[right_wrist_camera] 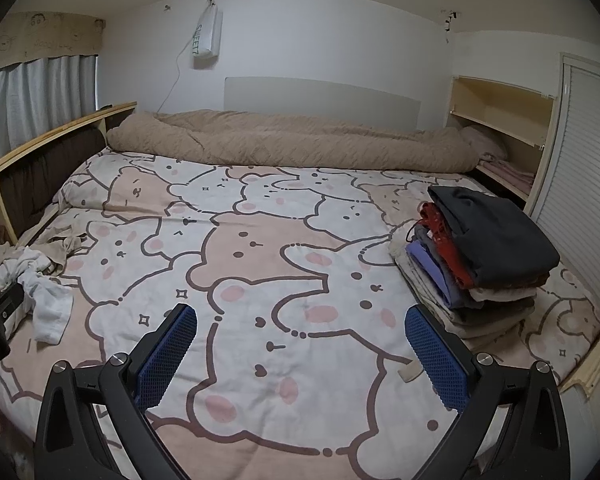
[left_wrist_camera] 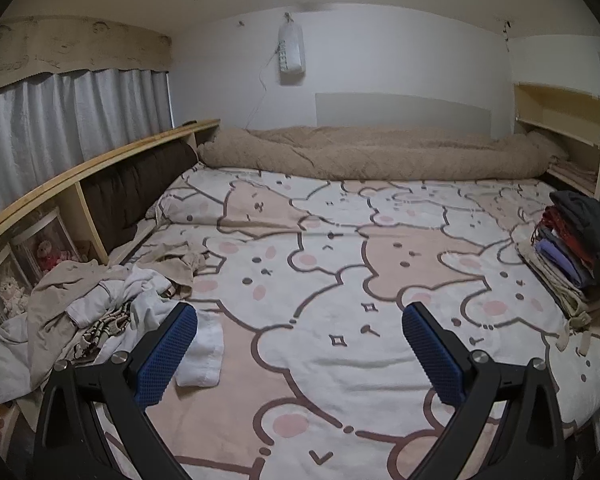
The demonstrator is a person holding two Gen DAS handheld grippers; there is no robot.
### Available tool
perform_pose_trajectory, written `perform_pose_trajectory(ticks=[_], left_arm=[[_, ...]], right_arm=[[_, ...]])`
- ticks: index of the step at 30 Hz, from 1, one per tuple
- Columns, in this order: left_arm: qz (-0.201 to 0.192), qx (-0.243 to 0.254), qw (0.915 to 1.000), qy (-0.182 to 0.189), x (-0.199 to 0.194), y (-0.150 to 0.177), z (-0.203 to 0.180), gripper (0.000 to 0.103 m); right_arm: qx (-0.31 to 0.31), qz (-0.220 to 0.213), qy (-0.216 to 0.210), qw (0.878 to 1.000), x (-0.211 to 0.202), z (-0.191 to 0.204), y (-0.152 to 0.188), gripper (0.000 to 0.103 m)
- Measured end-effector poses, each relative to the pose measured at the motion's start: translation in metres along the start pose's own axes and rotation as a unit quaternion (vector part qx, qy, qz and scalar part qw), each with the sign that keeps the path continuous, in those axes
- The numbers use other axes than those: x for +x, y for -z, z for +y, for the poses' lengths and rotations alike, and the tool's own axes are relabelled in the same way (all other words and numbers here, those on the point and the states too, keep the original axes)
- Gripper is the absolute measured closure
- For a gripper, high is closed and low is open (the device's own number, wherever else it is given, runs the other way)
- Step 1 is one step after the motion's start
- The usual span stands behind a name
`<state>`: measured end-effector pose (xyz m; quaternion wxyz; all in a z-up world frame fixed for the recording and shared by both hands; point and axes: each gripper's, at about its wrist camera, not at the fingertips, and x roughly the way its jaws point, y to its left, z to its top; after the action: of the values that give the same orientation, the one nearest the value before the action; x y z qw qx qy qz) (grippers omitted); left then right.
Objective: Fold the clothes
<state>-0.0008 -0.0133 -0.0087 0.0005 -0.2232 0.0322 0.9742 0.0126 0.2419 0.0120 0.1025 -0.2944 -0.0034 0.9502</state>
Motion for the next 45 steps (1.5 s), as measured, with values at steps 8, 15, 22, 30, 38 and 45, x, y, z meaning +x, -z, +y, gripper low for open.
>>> perform_pose_trajectory(ticks=[8,15,22,30,38,45], left_arm=[[-0.075,-0.026,0.9968,-0.01,-0.019,-0.008,0.029,0.0],[0.017,-0.028,0.9992,-0.025,0.011,0.013,0.063,0.0],[0.026,-0.034,0.9915,-0.122,0.038,0.03,0.137,0.0],[0.016,-0.071,0.9709,-0.228,0.07,0.036,0.262,0.0],[0.074,-0.129,0.9527,-0.265,0.115,0.056,0.346,0.0],[0.131,-0.098,0.94,-0.299,0.157,0.074,0.39,0.0]], right_arm=[[0.006,-0.013,-0.011,1.0,-0.001,0.001,-0.005,0.0],[0.008,-0.01,-0.031,0.999,0.011,0.008,-0.007,0.0],[-0.006,0.003,-0.034,0.999,0.028,0.028,-0.01,0.0],[-0.028,0.019,-0.035,0.999,0.048,0.059,-0.016,0.0],[-0.06,0.041,-0.044,0.996,0.072,0.098,-0.021,0.0],[-0.079,0.057,-0.066,0.993,0.083,0.128,-0.027,0.0]])
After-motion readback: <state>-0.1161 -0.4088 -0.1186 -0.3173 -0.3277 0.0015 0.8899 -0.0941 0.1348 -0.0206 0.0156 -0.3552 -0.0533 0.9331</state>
